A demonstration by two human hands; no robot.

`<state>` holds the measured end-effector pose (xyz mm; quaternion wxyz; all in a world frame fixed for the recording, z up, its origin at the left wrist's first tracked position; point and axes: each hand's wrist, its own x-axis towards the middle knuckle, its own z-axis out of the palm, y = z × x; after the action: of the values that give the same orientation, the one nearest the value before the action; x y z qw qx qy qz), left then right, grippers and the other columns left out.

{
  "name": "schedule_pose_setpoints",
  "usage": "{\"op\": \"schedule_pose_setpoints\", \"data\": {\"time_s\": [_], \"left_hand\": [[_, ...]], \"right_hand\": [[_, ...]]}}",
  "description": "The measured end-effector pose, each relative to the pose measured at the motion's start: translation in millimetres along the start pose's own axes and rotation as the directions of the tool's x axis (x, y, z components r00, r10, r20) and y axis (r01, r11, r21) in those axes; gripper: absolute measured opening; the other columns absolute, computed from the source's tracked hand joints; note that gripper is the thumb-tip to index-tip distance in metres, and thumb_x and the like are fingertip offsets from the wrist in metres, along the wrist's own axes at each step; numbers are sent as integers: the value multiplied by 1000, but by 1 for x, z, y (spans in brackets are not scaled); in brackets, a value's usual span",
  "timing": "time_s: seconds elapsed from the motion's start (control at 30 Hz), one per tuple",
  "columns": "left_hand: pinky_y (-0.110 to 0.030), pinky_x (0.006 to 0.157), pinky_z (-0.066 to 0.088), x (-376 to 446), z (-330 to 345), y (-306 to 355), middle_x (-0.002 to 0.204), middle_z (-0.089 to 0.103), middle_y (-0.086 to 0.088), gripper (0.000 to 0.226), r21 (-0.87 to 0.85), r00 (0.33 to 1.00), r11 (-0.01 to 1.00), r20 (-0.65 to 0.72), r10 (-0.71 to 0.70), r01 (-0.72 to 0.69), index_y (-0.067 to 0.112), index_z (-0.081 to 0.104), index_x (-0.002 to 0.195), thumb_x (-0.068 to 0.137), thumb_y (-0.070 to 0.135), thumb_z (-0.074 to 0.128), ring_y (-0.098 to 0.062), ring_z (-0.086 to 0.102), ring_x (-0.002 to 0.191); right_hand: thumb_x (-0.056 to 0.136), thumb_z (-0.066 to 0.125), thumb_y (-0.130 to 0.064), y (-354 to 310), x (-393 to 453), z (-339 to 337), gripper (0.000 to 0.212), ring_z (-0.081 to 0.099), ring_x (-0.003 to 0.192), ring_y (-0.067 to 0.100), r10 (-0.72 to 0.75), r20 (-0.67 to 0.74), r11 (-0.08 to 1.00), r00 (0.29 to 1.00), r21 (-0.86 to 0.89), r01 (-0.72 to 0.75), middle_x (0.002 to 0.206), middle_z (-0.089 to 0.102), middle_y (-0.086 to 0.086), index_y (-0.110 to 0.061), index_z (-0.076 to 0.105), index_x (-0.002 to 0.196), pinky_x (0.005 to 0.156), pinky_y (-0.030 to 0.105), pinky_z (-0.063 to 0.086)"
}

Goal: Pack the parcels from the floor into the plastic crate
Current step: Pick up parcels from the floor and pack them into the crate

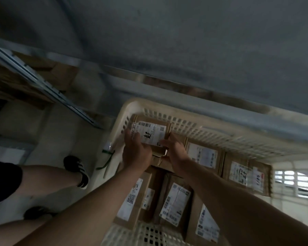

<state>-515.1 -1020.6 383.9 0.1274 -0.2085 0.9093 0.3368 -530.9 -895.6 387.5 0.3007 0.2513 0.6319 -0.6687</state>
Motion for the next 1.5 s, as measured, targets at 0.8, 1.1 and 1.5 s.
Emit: {"op": "schedule_pose_setpoints", "data": {"time_s": [0.8,1.1,1.5], "left_hand": [[-27,102,31,-112,-23,103,151,36,-9,53,-92,997,994,53,64,-59,13,47,142,96,38,53,-25,39,136],[-25,74,43,-225,7,190,108,63,-9,64,-287,989,950,38,142,-125,7,67,104,77,61,48,-24,59,102],[-31,96,40,-313,40,259,130,57,-7,53,-227,922,911,100,375,-346,9,60,126,92,49,54,-24,52,121]], "right_hand": [[71,54,-70,-21,-133,-113,94,37,144,28,-212,-77,976,974,-77,206,158,38,-1,-29,34,153,113,53,35],[69,54,-75,-19,-235,-224,98,42,140,26,-370,-135,929,919,-74,363,154,43,2,-24,40,151,114,54,36],[95,60,-43,-9,-335,-325,70,52,108,14,-476,-246,878,845,-79,472,145,50,11,-20,31,154,78,27,48]]}}
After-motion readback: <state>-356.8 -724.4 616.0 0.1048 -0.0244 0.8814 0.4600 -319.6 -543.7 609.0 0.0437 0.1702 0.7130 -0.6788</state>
